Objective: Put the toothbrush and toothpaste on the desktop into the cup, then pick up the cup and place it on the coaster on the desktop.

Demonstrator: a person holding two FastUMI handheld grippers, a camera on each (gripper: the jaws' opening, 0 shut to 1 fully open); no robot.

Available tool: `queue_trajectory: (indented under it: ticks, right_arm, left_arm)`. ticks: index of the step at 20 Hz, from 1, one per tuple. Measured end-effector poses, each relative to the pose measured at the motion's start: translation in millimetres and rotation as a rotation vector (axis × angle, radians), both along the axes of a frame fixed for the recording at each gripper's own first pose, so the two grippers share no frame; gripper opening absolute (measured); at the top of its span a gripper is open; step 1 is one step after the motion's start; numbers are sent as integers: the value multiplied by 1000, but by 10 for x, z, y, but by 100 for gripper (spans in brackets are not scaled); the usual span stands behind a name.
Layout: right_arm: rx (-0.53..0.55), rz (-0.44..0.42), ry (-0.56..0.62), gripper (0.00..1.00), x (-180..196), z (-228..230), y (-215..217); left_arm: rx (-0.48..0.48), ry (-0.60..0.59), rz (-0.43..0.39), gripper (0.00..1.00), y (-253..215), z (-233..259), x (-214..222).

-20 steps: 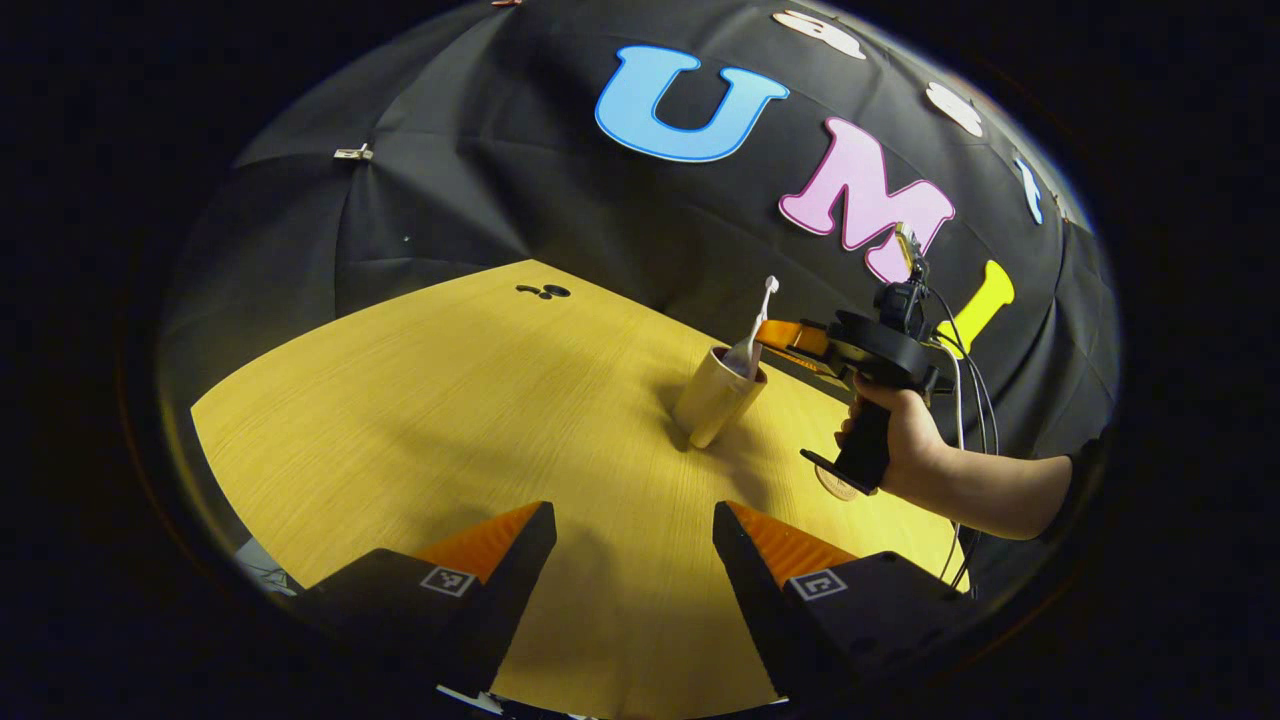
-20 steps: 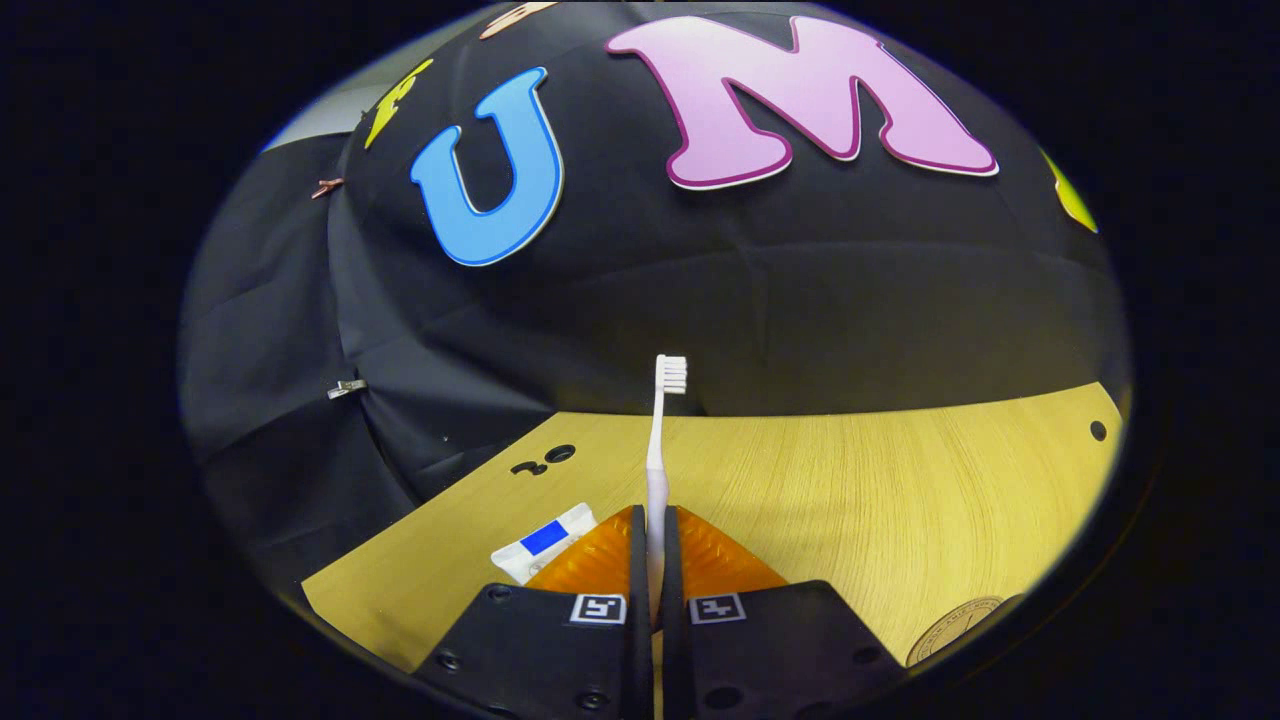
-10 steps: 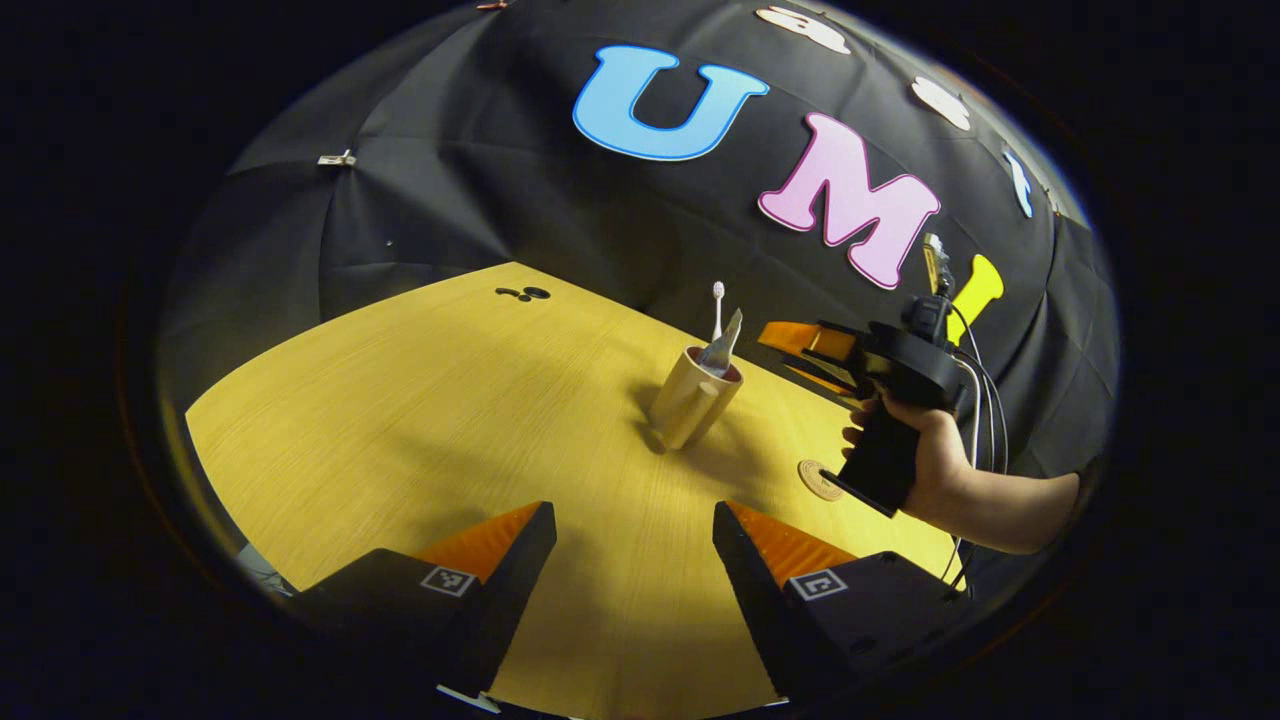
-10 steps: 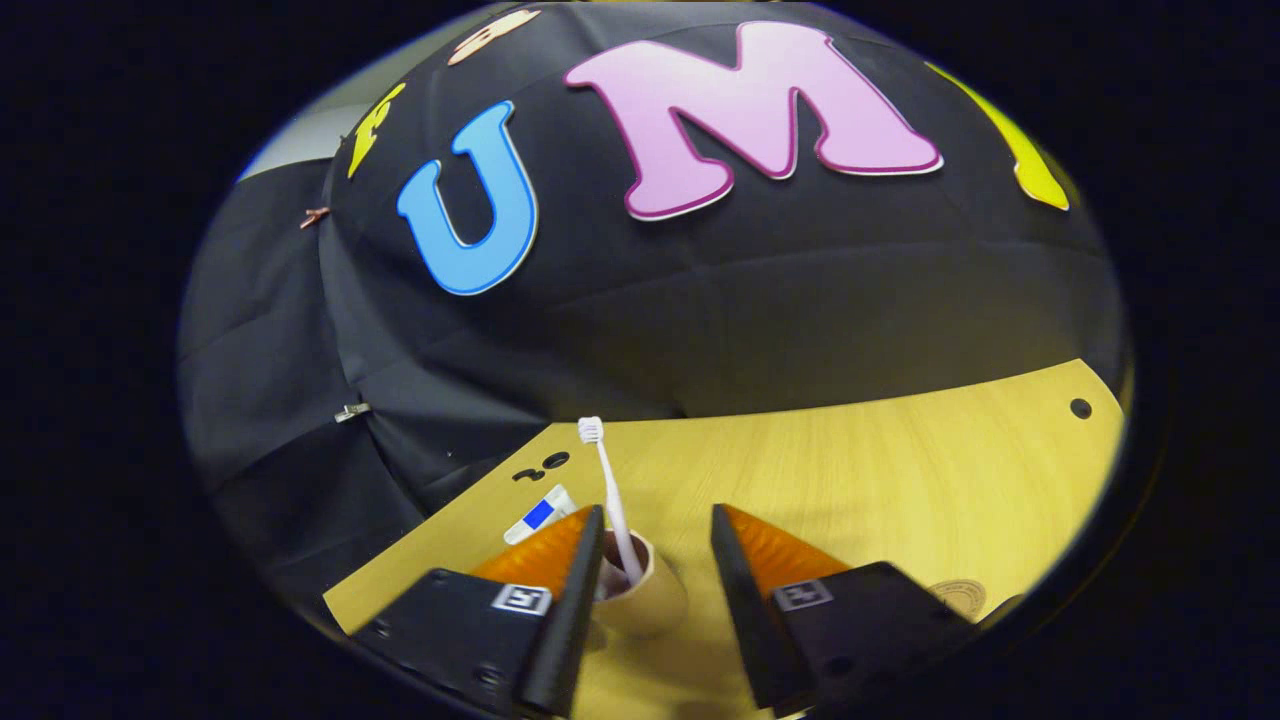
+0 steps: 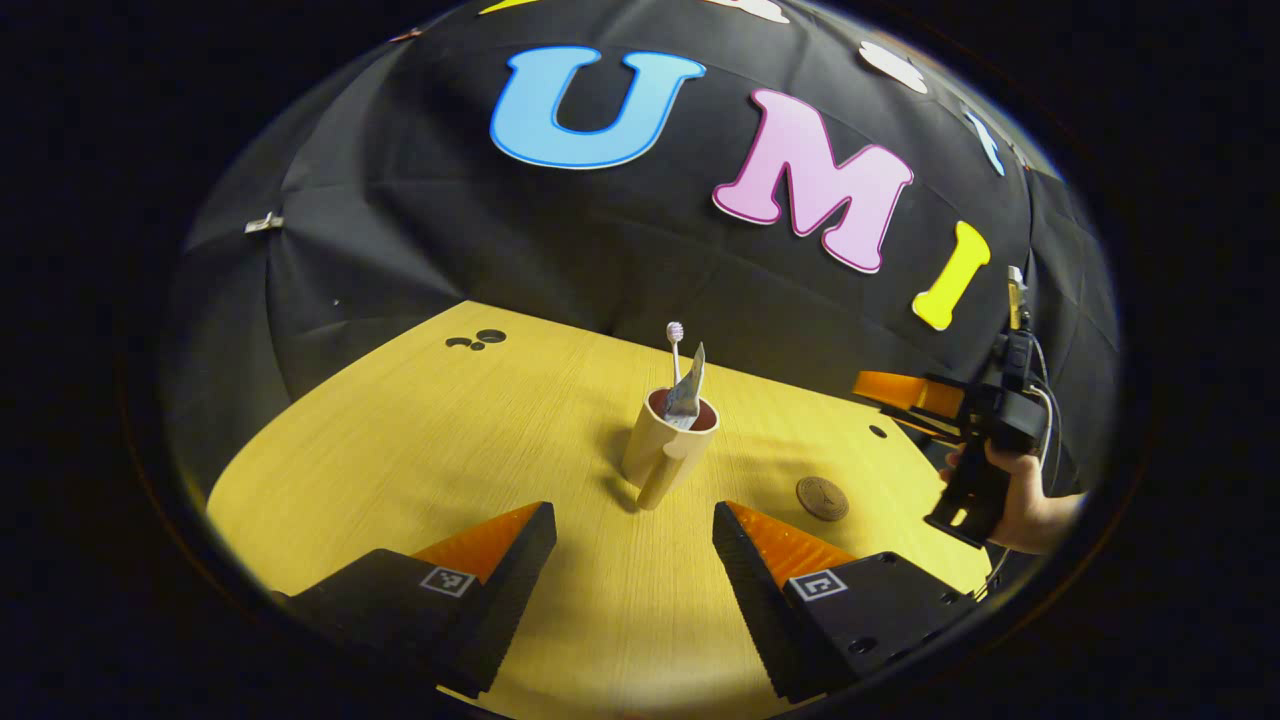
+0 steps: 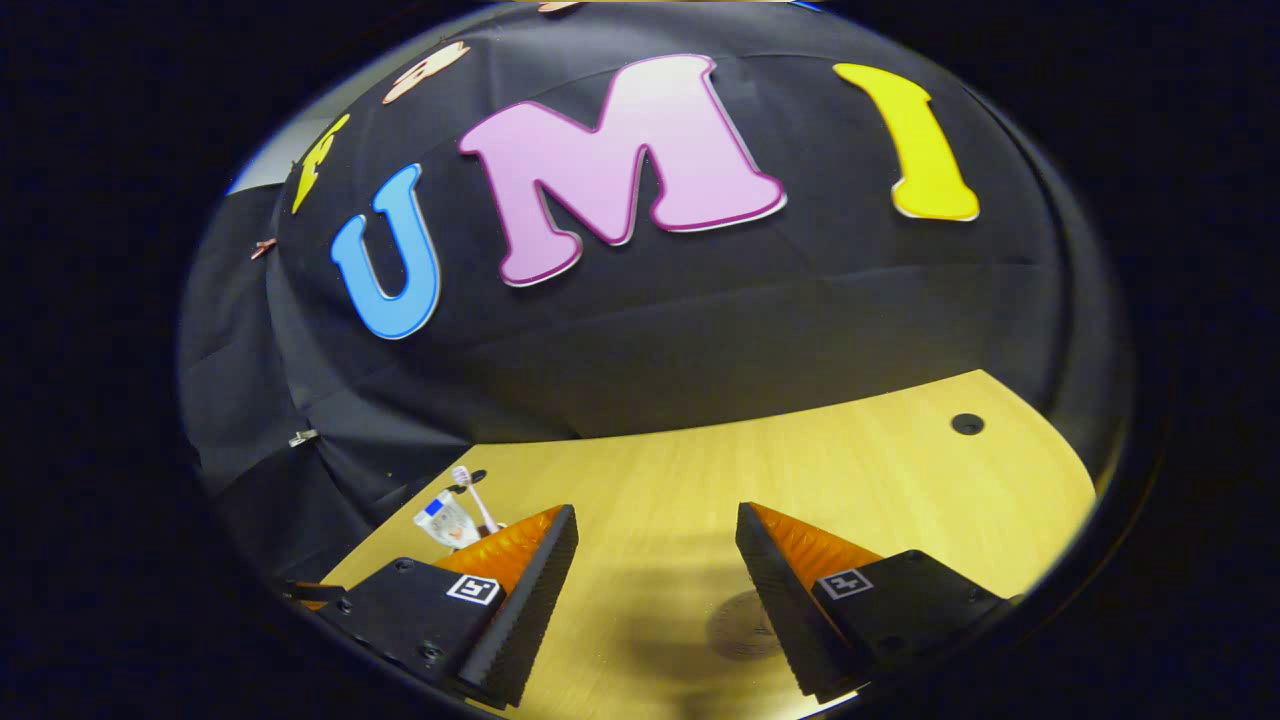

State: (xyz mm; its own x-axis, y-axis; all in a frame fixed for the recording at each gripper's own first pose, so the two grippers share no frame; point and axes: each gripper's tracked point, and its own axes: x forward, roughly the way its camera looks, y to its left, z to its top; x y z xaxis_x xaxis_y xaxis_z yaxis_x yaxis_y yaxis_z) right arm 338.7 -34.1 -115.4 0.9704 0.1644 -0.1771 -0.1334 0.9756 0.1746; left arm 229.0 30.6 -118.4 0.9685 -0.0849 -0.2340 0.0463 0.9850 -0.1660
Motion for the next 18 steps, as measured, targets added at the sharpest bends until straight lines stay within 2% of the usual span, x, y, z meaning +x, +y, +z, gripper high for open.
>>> queue_trajectory:
  ticks: [4, 9, 18]
  right_arm:
    - [-20, -75, 1, 98, -159, 100, -622]
    - [-18, -171, 24, 98, -395, 4, -1377]
    - [-45, -318, 145, 98, -1014, -384, -2429]
  left_arm:
    - [68, 66, -41, 98, -121, 41, 300]
    - [114, 192, -86, 98, -354, -88, 684]
    - [234, 436, -88, 98, -403, -496, 1236]
